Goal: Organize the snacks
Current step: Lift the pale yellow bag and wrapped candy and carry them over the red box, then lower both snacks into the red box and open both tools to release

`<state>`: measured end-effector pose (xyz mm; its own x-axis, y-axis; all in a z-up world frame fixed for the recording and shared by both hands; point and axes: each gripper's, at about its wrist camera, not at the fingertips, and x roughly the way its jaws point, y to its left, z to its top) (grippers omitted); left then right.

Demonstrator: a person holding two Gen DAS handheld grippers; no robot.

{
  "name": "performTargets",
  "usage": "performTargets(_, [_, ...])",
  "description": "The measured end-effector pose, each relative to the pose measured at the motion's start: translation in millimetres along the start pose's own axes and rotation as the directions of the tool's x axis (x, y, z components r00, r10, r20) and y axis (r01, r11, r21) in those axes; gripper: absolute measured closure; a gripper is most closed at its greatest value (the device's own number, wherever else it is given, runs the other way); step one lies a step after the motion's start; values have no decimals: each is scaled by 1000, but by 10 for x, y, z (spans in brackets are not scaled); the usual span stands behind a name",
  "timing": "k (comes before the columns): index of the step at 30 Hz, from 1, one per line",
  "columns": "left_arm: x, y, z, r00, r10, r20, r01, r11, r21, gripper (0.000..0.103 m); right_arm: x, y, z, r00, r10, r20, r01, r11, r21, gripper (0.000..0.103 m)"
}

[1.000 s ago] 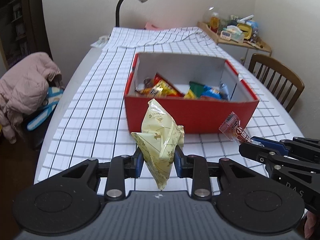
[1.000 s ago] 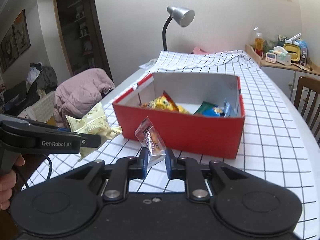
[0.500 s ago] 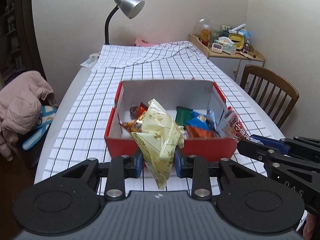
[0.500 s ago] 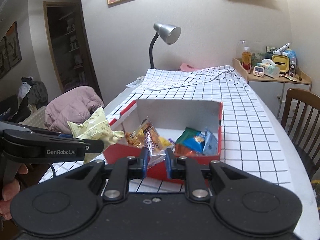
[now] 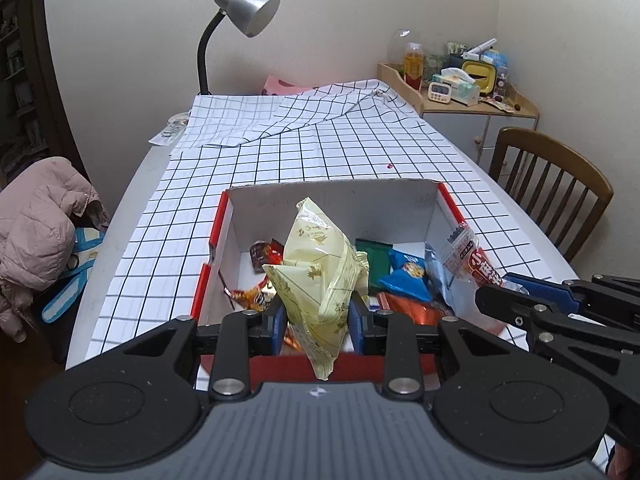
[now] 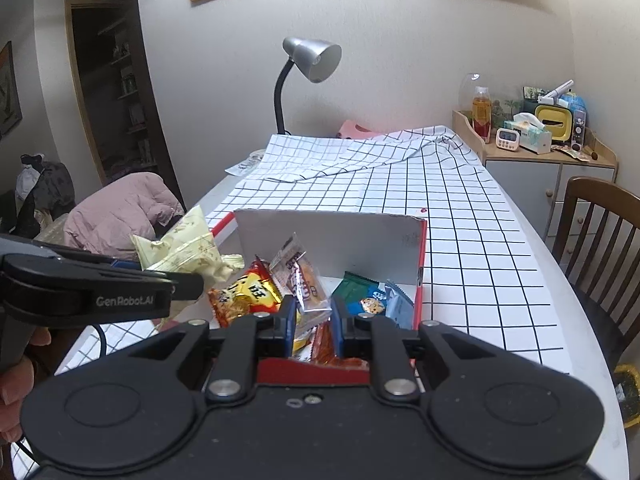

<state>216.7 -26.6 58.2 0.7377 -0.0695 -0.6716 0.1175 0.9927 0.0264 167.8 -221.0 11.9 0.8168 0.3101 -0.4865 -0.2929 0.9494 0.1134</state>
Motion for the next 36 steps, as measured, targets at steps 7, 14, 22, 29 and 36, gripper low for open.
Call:
performTargets(7, [418, 17, 181, 998, 2, -55, -2, 1000, -1, 73, 420, -135, 97, 998, -7, -68, 9, 999, 34, 86])
performTargets(14, [800, 51, 295, 993, 15, -117, -16, 1000, -3, 73, 831, -252, 155, 990, -27, -141, 36, 997, 62, 86])
performTargets(22, [1097, 109, 303, 984, 25, -179, -24, 1000, 7, 73, 1165, -234, 168, 976, -32, -213, 44, 998, 51, 86])
performTargets(29, [1225, 108, 270, 979, 37, -202, -33, 999, 24, 73, 1301, -180, 88, 966, -29, -258, 39, 999, 36, 86])
performTargets(36, [1232, 124, 248, 978, 52, -200, -47, 998, 32, 72, 1321, -159, 38, 962, -41, -271, 52, 998, 32, 80])
